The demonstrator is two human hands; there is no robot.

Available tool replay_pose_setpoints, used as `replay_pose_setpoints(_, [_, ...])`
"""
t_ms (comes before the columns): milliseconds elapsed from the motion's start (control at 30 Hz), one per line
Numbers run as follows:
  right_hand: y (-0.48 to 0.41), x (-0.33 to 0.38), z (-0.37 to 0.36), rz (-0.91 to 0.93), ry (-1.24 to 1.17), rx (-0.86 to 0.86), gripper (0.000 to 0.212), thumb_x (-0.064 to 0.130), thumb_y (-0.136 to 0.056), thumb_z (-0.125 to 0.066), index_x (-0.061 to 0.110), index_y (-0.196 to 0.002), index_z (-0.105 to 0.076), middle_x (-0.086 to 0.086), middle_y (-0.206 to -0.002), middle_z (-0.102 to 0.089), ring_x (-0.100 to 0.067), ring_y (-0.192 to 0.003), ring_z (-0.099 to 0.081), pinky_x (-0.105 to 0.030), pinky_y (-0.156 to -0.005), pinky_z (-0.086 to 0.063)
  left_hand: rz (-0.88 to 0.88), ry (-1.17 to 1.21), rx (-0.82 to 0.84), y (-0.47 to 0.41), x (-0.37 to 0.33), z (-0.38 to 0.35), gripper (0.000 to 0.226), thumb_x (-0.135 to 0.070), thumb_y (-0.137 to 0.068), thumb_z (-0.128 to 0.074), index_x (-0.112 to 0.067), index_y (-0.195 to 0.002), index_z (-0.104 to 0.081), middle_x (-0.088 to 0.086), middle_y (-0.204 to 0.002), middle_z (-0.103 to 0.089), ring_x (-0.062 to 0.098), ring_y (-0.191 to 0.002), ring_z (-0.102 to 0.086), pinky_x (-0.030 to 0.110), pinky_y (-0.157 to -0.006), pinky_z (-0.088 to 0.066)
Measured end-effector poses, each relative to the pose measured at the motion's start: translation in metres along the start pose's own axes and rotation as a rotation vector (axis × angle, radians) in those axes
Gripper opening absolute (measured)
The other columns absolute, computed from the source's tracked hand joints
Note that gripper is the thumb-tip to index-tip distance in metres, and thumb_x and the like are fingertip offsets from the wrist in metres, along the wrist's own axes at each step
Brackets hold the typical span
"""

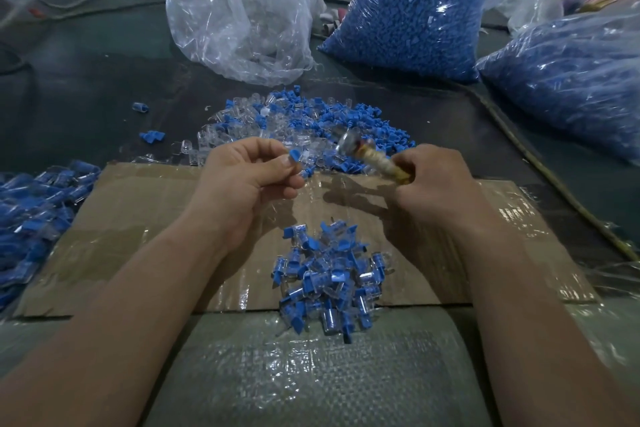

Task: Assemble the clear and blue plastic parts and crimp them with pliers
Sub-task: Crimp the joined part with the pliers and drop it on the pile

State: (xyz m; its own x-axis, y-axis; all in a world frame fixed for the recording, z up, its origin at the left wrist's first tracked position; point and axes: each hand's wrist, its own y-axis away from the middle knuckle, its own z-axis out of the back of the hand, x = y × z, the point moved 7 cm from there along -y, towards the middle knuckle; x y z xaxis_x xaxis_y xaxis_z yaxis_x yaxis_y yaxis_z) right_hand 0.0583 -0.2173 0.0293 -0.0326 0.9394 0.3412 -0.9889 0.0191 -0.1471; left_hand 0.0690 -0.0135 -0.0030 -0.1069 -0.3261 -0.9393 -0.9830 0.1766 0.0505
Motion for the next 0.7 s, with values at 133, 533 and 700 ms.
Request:
replay_pose_setpoints(133, [0.006, 0.009, 0.013, 0.018, -0.199, -0.196, 0.022, 0.005, -0.072, -0.06, 0.023, -0.082, -0.053, 0.013, -0.073, -0.044, -0.007, -0.065, -0.044, -0.009, -0.056, -0.029, -0.041, 0.026, -0.004, 0.0, -0.002, 0.0, 0.01, -0.004, -0.067, -0.059, -0.005, -0.076, -0.057, 0.004, -0.061, -0.066, 0.013, -0.056, -0.063, 0.018, -0.051, -0.051])
replay_pose_setpoints(533, [0.01, 0.039, -0.014, 0.173, -0.098, -0.029, 0.022, 0.02, -0.079, -0.059, 0.024, -0.097, -0.047, 0.006, -0.09, -0.049, -0.014, -0.081, -0.043, -0.014, -0.06, -0.027, -0.229, 0.01, -0.047, 0.0, -0.013, 0.001, 0.011, -0.01, -0.068, -0.061, -0.007, -0.078, -0.057, 0.0, -0.063, -0.067, 0.01, -0.058, -0.064, 0.016, -0.053, -0.05])
replay_pose_setpoints(700, [0.01, 0.042, -0.018, 0.198, -0.096, 0.027, 0.023, 0.021, -0.08, -0.06, 0.025, -0.096, -0.044, 0.009, -0.086, -0.044, -0.01, -0.079, -0.04, -0.012, -0.062, -0.027, -0.244, -0.007, -0.058, 0.003, -0.015, 0.0, 0.012, -0.011, -0.067, -0.061, -0.007, -0.078, -0.058, -0.001, -0.062, -0.067, 0.009, -0.057, -0.063, 0.016, -0.054, -0.05])
